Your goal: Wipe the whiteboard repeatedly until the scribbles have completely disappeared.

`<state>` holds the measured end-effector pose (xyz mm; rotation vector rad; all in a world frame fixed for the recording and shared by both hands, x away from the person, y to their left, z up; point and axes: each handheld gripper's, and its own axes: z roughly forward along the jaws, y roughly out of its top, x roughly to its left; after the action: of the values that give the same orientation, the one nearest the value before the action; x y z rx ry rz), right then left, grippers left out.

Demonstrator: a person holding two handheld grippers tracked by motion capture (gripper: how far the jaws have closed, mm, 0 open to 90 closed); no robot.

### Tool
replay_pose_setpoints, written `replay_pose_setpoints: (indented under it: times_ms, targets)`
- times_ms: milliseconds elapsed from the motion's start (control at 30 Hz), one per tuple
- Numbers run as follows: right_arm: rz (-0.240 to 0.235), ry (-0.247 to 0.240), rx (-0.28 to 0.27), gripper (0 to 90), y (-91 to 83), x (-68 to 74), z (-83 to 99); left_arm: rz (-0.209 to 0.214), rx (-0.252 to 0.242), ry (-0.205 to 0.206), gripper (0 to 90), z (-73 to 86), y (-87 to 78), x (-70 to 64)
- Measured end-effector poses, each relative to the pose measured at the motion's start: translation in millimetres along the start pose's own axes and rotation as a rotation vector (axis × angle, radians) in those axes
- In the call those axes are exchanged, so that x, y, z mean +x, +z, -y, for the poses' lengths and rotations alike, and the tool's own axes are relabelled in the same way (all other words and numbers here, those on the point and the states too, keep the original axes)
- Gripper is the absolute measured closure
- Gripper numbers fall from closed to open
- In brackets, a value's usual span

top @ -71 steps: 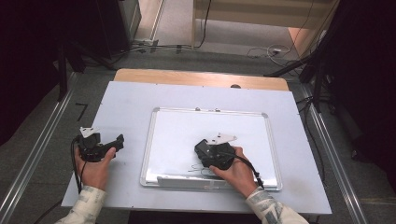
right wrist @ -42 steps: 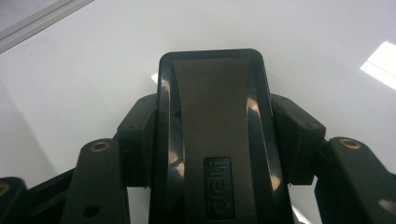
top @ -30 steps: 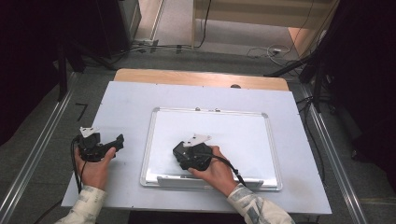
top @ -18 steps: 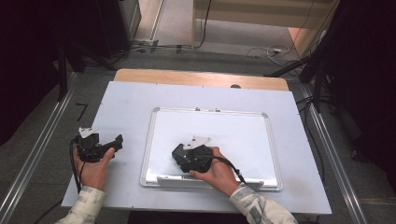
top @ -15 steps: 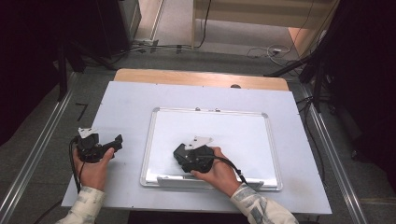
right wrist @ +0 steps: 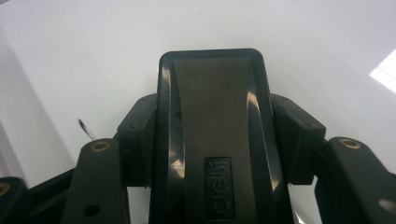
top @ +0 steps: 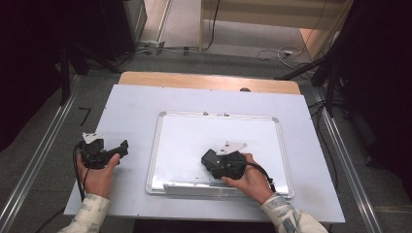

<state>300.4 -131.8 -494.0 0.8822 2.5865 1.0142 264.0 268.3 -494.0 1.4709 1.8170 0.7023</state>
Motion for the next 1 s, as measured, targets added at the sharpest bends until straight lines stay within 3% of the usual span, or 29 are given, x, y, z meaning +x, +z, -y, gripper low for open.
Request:
replay_pose_setpoints:
  times_ms: [200, 333, 433, 700, 1000]
  targets:
    - [0.013, 0.026, 0.001, 38.7, -10.2, -15.5, 9.9, -0.001, 0.0, -0.002, 9.8, 0.0, 0.1, 0.3]
    - [0.007, 0.0, 0.003, 38.7, -17.0, -25.4, 16.5, 0.0, 0.001, -0.001, 9.8, -0.1, 0.0, 0.2]
    - [0.009, 0.007, 0.004, 38.7, -22.4, -33.2, 21.9, -0.001, 0.001, -0.001, 9.8, -0.1, -0.1, 0.6]
    - [0.046, 0.031, 0.005, 38.7, -35.2, -48.7, 34.9, -0.001, 0.002, -0.002, 9.8, 0.3, 0.4, 0.3]
    - [0.028, -0.011, 0.007, 38.7, -35.0, -43.4, 34.8, -0.003, 0.008, 0.005, 9.8, 0.1, 1.3, -0.8]
